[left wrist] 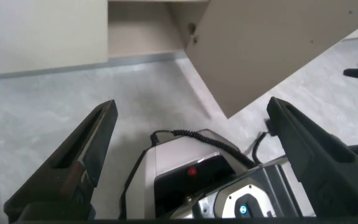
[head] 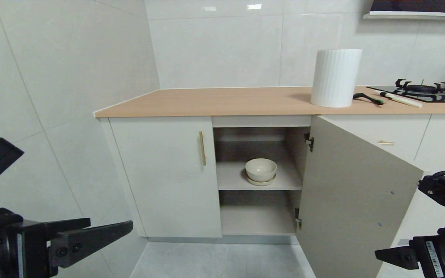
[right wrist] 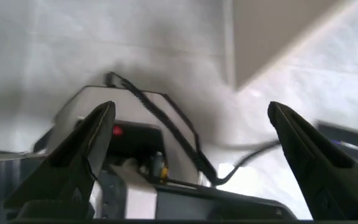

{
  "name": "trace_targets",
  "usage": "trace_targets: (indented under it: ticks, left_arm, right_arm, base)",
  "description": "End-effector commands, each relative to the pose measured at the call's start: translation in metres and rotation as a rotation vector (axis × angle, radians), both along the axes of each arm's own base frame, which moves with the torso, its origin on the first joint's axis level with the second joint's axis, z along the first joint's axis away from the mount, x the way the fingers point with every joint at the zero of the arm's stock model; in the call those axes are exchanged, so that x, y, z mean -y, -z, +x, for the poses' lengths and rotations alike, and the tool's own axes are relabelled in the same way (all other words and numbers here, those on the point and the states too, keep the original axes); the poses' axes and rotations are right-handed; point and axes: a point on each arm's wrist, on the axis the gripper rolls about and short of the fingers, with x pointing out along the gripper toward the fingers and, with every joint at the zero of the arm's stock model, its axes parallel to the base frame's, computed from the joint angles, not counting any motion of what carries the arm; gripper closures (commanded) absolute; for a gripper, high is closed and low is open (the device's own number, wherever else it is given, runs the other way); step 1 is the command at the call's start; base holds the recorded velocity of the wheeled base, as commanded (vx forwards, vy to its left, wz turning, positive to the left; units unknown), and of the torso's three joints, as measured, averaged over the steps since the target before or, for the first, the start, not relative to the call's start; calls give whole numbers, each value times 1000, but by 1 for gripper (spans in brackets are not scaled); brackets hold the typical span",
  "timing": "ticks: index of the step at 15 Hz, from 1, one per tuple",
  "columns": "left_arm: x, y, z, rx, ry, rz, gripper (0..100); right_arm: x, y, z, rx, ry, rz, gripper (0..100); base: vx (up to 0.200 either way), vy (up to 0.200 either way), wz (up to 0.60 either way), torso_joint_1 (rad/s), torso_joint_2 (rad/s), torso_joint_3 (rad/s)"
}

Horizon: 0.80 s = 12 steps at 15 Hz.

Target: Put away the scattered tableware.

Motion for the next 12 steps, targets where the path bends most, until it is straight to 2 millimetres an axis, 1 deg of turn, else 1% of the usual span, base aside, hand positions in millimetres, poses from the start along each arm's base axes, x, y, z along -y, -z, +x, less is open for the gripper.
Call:
trace_targets:
  ticks: [1,3,5,6,7,9,10,12]
  left_arm:
    - [0,1,0,-3,1,0,0]
    - [0,1,0,-3,2,0,0]
    - [0,1,1,-5,4,0,0]
    - [0,1,1,-5,4,0,0]
    - [0,1,1,-5,4,0,0]
    - [0,1,1,-5,4,0,0]
    - [0,1,1,-5,4,0,0]
    - [1,1,1,-7,3,-1,0]
  right_arm:
    - [3,9,10,-41,61,-65,0]
    - [7,10,12,-55,98,-108,0]
    - [27,8,17,-68,158,-171,0]
    - [30,8,19,-70,171,-177,0]
    - [45,4,22,-61,216,-205,0]
    - [59,0,24,-52,258,-227,0]
    - [70,-1,28,-50,310,-238,0]
    - [81,2,46,-20,379,-220,0]
  base:
    - [0,0,0,0,0,0]
    - [0,0,0,0,0,0]
    - [0,0,0,0,0,0]
    - [0,0,0,0,0,0]
    - [0,0,0,0,0,0]
    - [0,0,0,0,0,0]
    - [0,0,0,0,0,0]
    - [0,0,0,0,0,0]
